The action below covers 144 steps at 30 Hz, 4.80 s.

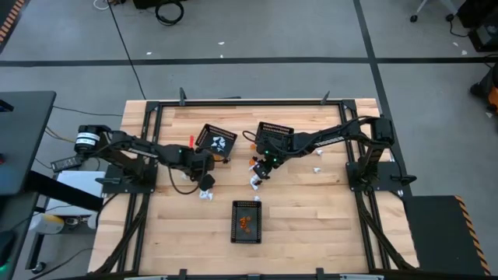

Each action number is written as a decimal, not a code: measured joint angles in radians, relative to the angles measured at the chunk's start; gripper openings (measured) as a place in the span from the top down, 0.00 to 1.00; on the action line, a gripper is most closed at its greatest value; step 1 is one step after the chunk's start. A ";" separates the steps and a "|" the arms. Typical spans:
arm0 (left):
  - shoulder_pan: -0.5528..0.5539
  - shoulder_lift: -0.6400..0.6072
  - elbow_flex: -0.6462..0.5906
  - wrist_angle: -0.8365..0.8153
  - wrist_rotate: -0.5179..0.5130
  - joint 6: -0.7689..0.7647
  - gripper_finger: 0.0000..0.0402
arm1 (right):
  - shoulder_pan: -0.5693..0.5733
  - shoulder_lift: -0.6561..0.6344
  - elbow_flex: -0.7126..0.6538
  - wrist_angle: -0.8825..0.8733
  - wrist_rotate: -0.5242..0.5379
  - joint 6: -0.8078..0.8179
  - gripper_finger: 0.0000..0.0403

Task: Sort Halloween decoration
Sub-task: Put the black skeleton toy into the top right black basket

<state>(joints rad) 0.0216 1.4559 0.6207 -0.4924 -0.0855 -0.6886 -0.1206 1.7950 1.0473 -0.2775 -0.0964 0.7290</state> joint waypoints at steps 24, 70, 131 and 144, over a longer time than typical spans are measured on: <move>0.010 -0.139 0.069 0.103 0.133 -0.003 0.91 | -0.017 -0.126 0.001 -0.074 0.019 0.008 0.65; 0.307 0.698 0.892 0.281 0.184 0.341 0.82 | 0.049 -0.561 -0.126 -0.367 0.133 0.059 0.65; 0.306 0.330 0.891 -0.050 0.328 0.487 0.64 | -0.168 -0.695 -0.239 -0.709 0.128 0.301 0.66; 0.305 0.176 0.582 0.053 0.790 0.132 0.65 | -0.275 -0.519 -0.239 -0.619 -0.218 0.188 0.57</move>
<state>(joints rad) 0.3267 1.6314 1.2026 -0.4392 0.7050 -0.5571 -0.3957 1.2765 0.8085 -0.8960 -0.3145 0.9169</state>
